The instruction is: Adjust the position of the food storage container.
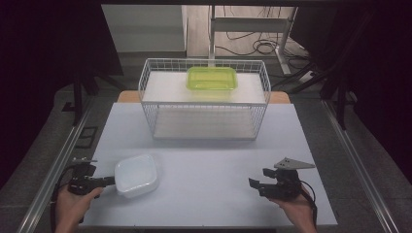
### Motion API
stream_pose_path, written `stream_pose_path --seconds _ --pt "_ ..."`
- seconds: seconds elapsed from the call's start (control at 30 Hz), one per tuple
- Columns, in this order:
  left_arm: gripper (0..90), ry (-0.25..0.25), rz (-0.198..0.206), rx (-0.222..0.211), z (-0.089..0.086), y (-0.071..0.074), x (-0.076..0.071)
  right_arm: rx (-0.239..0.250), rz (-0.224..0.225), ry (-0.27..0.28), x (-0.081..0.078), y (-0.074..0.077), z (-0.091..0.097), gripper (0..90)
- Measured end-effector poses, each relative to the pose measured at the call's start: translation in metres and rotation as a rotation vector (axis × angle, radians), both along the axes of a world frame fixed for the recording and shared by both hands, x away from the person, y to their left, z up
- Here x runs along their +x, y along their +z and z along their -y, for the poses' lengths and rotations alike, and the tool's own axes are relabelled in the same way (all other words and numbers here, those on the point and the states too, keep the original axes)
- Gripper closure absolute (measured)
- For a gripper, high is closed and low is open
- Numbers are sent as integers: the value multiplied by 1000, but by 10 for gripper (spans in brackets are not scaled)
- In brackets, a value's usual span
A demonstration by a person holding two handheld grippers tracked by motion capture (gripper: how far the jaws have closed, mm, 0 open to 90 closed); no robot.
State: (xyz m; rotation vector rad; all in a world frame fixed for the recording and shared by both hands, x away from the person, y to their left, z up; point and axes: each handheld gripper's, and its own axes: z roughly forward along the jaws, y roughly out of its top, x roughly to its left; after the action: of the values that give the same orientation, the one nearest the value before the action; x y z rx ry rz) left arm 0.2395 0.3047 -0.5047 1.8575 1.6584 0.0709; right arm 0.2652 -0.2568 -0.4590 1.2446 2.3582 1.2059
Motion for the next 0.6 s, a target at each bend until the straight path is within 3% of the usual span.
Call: stream_pose_path --seconds 0.3,0.6 --pt "897 -43 2 -3 19 1 13 -4 -1 2 0 -1 0 292" --pt "897 -107 9 17 50 3 28 0 -1 1 0 0 0 292"
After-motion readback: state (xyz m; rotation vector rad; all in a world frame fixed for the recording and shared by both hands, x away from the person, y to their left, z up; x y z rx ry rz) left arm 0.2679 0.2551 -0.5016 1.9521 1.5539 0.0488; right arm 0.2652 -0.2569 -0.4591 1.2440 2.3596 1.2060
